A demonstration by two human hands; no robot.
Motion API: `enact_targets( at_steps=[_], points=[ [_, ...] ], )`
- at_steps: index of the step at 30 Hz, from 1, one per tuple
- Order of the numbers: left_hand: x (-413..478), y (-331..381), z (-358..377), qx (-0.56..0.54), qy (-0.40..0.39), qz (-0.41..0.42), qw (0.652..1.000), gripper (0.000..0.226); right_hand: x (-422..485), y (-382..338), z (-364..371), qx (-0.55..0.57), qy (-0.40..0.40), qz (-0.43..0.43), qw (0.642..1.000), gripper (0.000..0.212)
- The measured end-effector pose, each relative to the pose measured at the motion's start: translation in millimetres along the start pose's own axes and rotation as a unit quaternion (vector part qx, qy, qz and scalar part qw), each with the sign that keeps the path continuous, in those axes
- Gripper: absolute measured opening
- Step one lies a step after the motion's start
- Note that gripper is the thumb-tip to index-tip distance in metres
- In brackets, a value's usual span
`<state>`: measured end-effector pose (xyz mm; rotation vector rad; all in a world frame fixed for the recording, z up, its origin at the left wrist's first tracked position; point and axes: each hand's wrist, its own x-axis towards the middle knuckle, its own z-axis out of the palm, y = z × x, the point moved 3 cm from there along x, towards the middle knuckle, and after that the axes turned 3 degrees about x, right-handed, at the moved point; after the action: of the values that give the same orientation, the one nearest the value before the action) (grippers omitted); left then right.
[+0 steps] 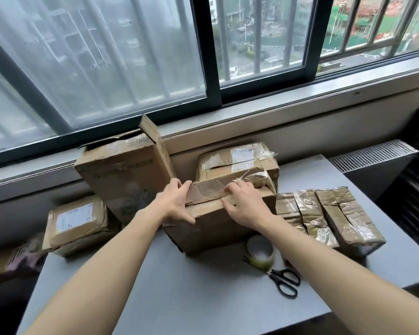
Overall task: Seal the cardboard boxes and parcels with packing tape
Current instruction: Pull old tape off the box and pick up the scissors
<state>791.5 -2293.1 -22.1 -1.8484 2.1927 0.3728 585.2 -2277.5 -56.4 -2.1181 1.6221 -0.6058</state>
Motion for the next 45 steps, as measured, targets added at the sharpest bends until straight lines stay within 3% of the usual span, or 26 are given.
enact_targets(
  at_steps=[8,12,14,18,21,26,29,34,39,42,45],
  points=[
    [-63.4,-73.4,20.9,-0.033,0.012,-0.071,0.997,0.111,-3.0,-49.6,24.5,0.063,0.085,-0.075,0.991,0.018],
    [-95.9,-106.3,30.4,-0.056,-0.003,-0.076,0.996,0.111,-11.3,-79.9,34.8,0.041,0.121,-0.103,0.986,0.013],
    [-108.1,-118.0,35.9,-0.068,-0.010,-0.072,0.995,0.112,-15.6,-93.6,43.8,0.000,0.111,-0.093,0.989,0.016],
    [-123.2,-129.8,48.1,-0.073,-0.022,-0.055,0.996,0.113,-23.9,-102.4,54.8,-0.153,0.006,0.003,0.988,0.039],
    [-126.4,-131.4,54.1,-0.067,-0.018,-0.042,0.997,0.121,-29.0,-97.2,46.9,-0.194,0.011,0.001,0.981,0.037],
    [-131.1,-133.4,63.2,-0.076,-0.005,-0.024,0.997,0.133,-45.9,-89.7,36.0,-0.067,0.078,0.017,0.995,0.021],
    [-133.4,-131.6,64.0,-0.108,0.003,-0.021,0.994,0.126,-51.0,-81.9,24.7,0.042,0.142,0.107,0.983,0.021],
    [-126.5,-121.4,65.5,-0.092,0.046,-0.054,0.993,0.107,-61.6,-86.3,18.6,0.058,0.137,0.093,0.985,0.025],
    [-121.4,-113.4,63.7,-0.090,0.037,-0.088,0.991,0.099,-61.5,-77.8,13.6,0.128,0.143,0.096,0.977,0.021],
    [-117.7,-104.1,60.0,-0.094,0.032,-0.106,0.989,0.094,-53.6,-59.3,7.1,0.197,0.171,0.149,0.954,0.018],
    [-112.3,-92.5,56.9,-0.101,0.024,-0.125,0.987,0.093,-39.0,-22.7,9.3,0.313,0.192,0.262,0.893,0.017]
  ],
)
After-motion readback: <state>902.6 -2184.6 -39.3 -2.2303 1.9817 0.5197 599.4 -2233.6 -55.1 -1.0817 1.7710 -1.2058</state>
